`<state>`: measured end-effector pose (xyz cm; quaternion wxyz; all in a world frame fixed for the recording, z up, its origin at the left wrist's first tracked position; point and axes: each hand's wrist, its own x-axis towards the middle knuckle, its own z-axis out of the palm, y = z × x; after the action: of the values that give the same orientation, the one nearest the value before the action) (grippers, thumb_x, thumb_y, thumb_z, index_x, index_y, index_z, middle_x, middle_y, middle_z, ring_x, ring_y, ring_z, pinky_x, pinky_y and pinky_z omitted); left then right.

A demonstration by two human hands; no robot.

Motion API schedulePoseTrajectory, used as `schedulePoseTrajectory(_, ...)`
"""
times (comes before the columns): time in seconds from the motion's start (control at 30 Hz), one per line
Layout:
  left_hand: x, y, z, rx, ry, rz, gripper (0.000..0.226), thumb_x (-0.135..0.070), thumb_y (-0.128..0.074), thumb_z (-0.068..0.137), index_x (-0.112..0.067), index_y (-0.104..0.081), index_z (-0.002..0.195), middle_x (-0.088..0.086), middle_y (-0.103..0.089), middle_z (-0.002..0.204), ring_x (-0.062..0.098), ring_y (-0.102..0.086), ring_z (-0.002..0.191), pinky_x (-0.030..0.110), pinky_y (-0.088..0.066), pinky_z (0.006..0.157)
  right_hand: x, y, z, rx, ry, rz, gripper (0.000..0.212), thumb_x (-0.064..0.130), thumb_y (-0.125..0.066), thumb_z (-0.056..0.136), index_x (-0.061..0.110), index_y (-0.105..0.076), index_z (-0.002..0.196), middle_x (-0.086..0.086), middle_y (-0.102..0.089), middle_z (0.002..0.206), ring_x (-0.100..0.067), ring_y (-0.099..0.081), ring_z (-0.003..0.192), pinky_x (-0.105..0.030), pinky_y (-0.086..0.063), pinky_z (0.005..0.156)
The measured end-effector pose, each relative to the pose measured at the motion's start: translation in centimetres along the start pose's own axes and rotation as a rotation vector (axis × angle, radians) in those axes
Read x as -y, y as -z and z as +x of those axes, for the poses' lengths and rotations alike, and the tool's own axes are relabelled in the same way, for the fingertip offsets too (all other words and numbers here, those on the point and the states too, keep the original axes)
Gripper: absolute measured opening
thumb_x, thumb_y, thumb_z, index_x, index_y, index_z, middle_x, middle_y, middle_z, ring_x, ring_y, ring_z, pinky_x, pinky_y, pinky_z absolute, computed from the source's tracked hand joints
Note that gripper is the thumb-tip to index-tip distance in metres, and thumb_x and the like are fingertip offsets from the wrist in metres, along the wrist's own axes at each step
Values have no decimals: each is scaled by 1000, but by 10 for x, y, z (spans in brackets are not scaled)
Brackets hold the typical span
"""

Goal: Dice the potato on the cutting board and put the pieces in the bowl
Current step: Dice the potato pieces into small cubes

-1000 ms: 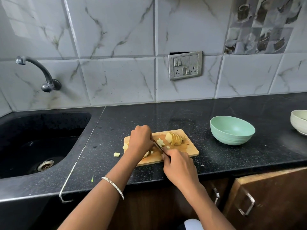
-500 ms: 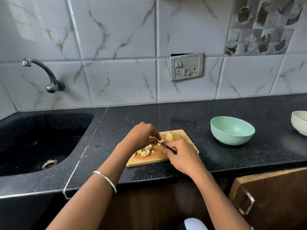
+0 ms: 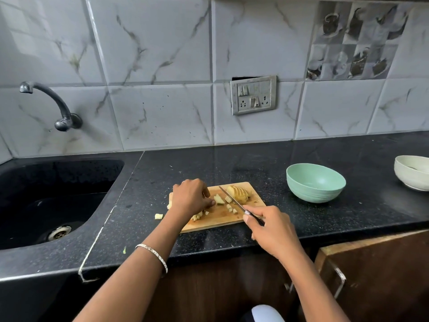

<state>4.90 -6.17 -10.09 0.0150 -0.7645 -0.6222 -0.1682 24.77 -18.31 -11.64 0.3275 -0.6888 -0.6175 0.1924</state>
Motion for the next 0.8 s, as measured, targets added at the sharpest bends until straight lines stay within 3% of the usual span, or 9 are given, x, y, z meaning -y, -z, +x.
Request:
schedulePoseTrajectory(0.07, -4, -2, 0, -23, 24, -24, 10, -35, -71, 84, -26, -73, 88, -7, -72, 89, 18, -64, 96, 40, -41, 89, -3, -4, -3, -19, -13, -11, 35, 45, -56, 97, 44, -62, 131, 7, -71, 115, -23, -66, 104, -41, -50, 97)
schedulePoseTrajectory(0.17, -4, -3, -1, -21, 27, -53, 2, -28, -69, 86, -26, -70, 87, -8, -71, 88, 18, -63, 95, 40, -37, 90, -4, -8, -7, -23, -26, -75, 37, 44, -52, 100, 44, -58, 137, 1, -67, 124, -27, -59, 114, -38, -49, 93)
schedulePoseTrajectory(0.33, 8, -1, -1, -41, 63, -224, 5, -27, -71, 86, -28, -66, 87, -15, -63, 81, 17, -63, 95, 42, -46, 90, 7, -13, -12, 15, 3, -89, 40, 42, -50, 102, 41, -56, 141, 0, -64, 131, -26, -56, 120, -36, -46, 94)
schedulePoseTrajectory(0.47, 15, 5, -1, -25, 114, -294, 11, -20, -65, 91, -28, -72, 87, -9, -71, 90, 21, -64, 97, 45, -50, 88, 16, -21, -12, 34, 35, -39, 39, 43, -52, 101, 37, -59, 139, 8, -64, 134, -21, -60, 118, -34, -49, 96)
schedulePoseTrajectory(0.6, 18, 12, -2, -35, 123, -271, 6, -33, -70, 89, -30, -74, 86, -8, -70, 86, 21, -64, 93, 45, -49, 89, 22, -25, -10, 34, 69, 42, 38, 45, -54, 99, 38, -61, 136, 17, -65, 131, -17, -69, 100, -32, -52, 93)
schedulePoseTrajectory(0.8, 20, 14, -5, -66, 128, -194, 29, -54, -68, 84, -26, -72, 81, -10, -63, 72, 16, -56, 79, 41, -40, 85, 10, -12, -7, -60, 24, -91, 38, 43, -51, 101, 41, -58, 138, 9, -66, 131, -25, -60, 116, -37, -48, 94)
